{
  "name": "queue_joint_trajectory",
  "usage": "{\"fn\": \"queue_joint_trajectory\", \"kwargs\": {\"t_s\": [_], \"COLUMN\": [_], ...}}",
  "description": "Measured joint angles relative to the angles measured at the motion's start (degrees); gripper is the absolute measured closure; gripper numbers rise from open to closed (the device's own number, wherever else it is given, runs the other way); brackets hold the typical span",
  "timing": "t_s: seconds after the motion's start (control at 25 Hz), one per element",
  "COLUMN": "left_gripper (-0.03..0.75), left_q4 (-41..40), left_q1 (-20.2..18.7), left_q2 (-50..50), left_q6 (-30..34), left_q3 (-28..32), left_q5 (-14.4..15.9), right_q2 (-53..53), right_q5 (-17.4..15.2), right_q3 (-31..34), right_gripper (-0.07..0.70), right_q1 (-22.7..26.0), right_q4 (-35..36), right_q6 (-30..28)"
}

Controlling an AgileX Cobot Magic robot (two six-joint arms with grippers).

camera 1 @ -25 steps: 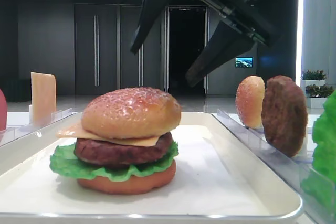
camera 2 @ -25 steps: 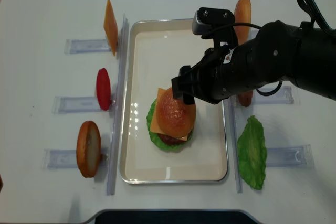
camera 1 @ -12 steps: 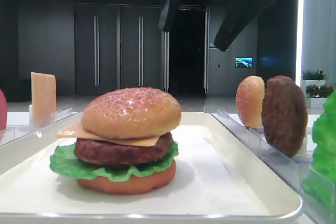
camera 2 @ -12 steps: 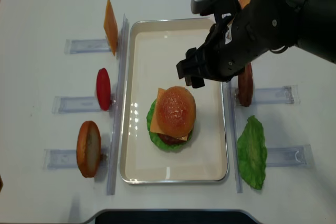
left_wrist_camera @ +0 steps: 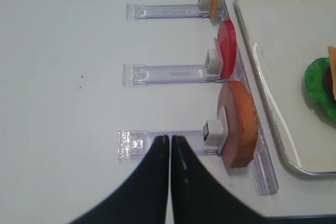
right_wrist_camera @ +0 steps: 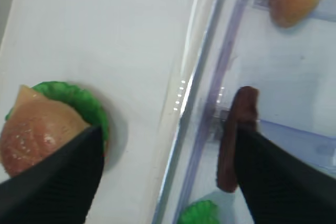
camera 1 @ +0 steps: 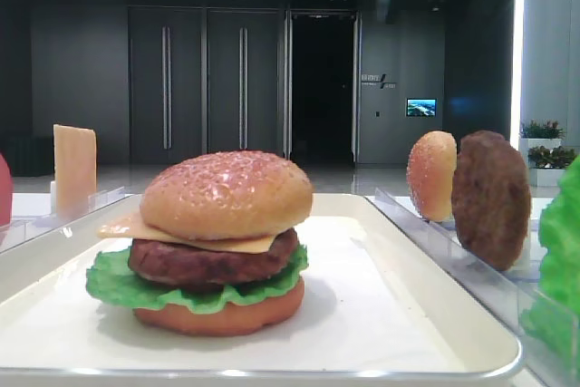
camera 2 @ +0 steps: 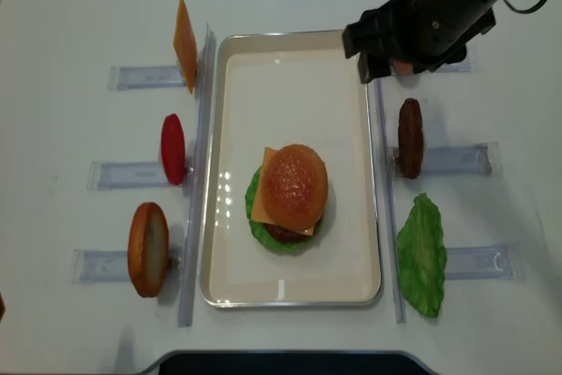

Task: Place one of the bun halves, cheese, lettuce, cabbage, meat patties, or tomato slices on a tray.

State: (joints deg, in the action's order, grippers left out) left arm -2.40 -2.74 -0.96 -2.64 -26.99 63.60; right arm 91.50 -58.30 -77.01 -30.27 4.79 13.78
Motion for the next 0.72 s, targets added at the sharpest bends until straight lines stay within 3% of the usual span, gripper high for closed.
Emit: {"fn": "queue_joint_trajectory", "kwargs": {"t_s": [0.4,0.72], "left_gripper": [0.715,0.715], "left_q4": [0.0,0.0], "left_q1": [0.0,0.0], "left_q2": [0.0,0.0], "left_q6": [0.0,0.0], "left_q3": [0.0,0.0], "left_q5": [0.0,0.0], "right_q2": [0.0,0.0], "right_q5": [-6.6,-9.7], "right_q3": [-0.6,-0.6], "right_gripper": [0.107,0.107], "right_q1": [14.5,26.0], "right_q4": [-1.4,-1.8], "right_q6": [-4.3,-8.5]}}
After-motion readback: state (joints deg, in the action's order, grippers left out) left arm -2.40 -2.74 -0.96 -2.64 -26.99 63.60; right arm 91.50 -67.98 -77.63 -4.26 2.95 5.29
